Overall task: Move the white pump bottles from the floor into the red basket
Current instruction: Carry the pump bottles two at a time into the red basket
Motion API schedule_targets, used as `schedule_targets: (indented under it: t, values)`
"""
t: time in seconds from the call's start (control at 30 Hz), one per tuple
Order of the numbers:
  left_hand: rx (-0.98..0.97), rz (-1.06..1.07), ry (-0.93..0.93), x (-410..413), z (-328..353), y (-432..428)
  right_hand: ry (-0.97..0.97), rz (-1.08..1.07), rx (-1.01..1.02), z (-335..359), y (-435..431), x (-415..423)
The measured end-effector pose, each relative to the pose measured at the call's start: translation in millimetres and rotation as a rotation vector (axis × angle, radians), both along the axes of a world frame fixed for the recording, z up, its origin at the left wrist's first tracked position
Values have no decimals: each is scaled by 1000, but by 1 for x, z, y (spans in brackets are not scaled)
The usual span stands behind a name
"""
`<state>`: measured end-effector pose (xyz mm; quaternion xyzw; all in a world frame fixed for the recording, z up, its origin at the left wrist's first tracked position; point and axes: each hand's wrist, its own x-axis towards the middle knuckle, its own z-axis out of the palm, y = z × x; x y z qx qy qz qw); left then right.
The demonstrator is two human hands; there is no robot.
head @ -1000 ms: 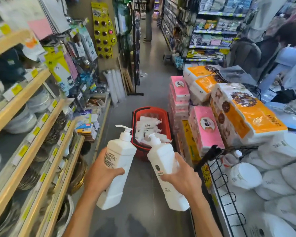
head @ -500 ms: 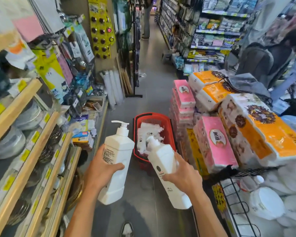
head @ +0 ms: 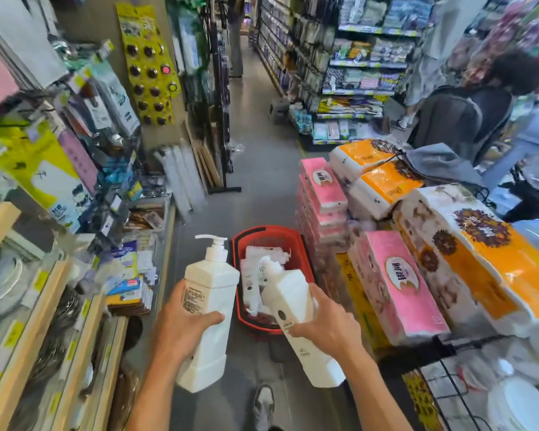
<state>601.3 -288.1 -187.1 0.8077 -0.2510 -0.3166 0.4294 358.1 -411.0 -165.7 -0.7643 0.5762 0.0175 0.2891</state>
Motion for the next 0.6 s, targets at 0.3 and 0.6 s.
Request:
schedule_targets:
  t: [0.3, 0.6]
  values:
    - [78, -35, -68, 51, 13, -117, -57, -45, 63, -19, -111, 51]
    - [116, -104, -85, 76, 4, -211, -53, -86, 60, -32, -202, 78]
